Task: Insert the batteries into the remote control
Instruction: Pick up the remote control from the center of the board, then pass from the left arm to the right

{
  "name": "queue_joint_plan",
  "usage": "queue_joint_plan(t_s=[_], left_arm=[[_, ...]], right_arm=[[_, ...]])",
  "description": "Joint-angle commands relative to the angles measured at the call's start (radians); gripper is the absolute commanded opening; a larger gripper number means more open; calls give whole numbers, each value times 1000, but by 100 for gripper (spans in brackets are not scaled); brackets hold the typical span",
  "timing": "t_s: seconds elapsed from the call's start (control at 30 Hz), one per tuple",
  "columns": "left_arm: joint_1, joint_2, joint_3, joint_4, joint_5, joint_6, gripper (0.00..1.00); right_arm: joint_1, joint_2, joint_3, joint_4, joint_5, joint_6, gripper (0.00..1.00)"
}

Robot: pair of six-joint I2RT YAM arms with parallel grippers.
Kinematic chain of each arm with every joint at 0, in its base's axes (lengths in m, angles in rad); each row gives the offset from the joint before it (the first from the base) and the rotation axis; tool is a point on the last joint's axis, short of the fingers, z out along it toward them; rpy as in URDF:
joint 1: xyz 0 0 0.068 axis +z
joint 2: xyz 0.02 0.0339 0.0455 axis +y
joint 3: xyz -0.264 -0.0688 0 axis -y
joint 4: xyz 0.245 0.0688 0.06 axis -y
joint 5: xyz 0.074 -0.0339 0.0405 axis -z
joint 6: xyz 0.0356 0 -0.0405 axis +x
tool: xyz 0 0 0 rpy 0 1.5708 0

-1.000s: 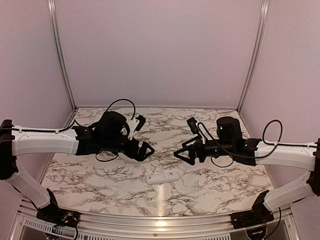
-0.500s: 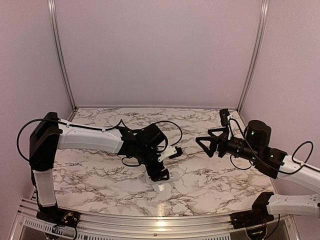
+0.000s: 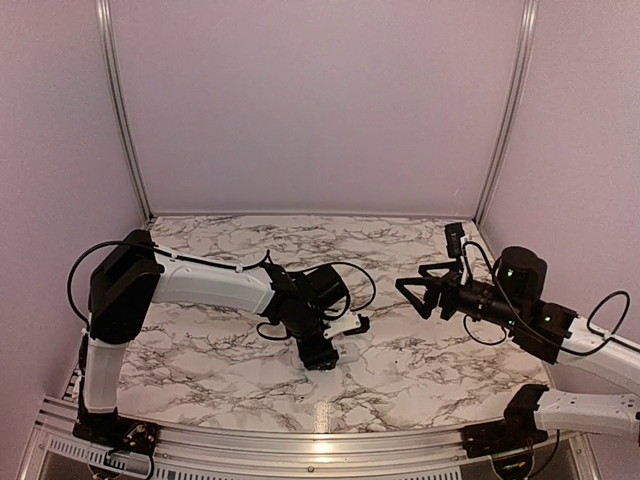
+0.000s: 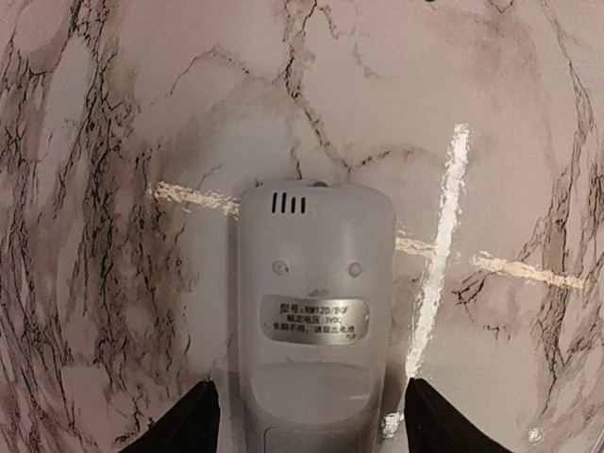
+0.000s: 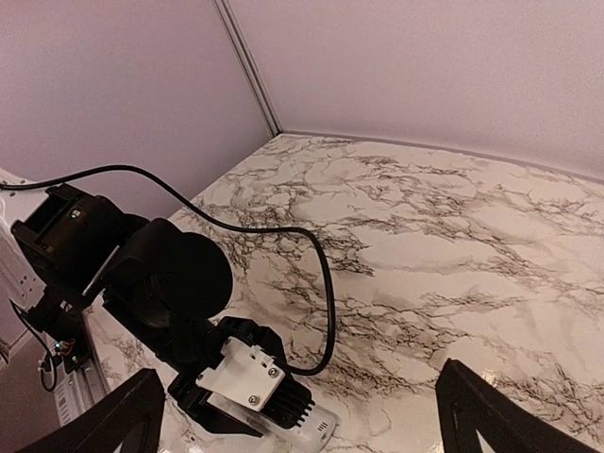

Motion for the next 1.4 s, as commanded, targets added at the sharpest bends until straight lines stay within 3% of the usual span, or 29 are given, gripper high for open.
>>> queue_joint_plan(t_s=[0.0,0.37,0.63,1.0,1.37], left_arm=[[4,45,32,-34,-25,11,68],[34,44,44,-23,53,-8,39],[59,-166,-58,169,163,-56,28],[106,-503,-310,625,442,-183,27],[106,-602,-463,985,590,-290,27]], right_arm=[[-37,1,-12,19,-40,36,99],[-195,40,-77,138,-258,103,99],[-201,148,-34,165,-314,80,99],[-188,175,22,481,-611,116,89],[-3,305,176,482,-645,27,83]])
